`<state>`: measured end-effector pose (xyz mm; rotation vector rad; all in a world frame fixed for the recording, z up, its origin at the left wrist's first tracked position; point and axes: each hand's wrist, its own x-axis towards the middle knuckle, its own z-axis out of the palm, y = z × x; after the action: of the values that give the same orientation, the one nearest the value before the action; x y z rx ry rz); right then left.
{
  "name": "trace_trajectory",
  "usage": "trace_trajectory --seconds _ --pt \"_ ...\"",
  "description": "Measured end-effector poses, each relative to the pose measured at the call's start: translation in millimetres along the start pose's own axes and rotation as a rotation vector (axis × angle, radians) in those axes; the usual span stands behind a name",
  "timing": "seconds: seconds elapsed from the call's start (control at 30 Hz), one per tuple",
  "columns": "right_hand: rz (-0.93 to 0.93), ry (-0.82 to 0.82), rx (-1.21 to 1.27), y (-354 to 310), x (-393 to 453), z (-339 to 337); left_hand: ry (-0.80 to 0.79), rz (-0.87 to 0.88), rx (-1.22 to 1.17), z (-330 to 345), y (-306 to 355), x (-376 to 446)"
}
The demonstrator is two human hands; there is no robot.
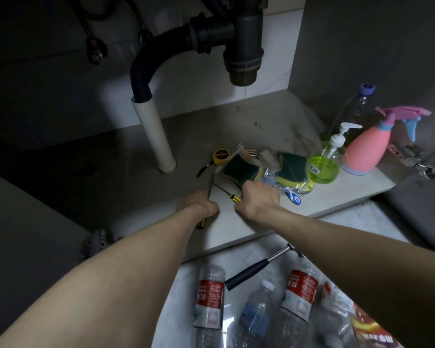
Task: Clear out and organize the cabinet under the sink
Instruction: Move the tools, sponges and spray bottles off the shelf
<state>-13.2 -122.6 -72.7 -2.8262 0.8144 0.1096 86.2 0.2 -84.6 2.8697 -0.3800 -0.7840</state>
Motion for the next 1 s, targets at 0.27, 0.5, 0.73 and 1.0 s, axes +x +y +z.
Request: trace_trajectory --seconds 0.27,0.5,0.73,1.0 --pt "0.292 -0.178 0.611 33 -69 -13 -0.058 0.015 -0.066 -23 -15 -45" --pt "0.31 -0.283 0.681 101 -171 -26 0.056 0.232 -0.073 -11 -4 -108" --pt "0.518 -0.432 0.607 199 -301 -5 -0.176 0.4 -0.216 110 17 -252" --pt "0.805 -0.374 0.634 234 -405 37 -0.49 0.414 -0.373 234 -14 -395"
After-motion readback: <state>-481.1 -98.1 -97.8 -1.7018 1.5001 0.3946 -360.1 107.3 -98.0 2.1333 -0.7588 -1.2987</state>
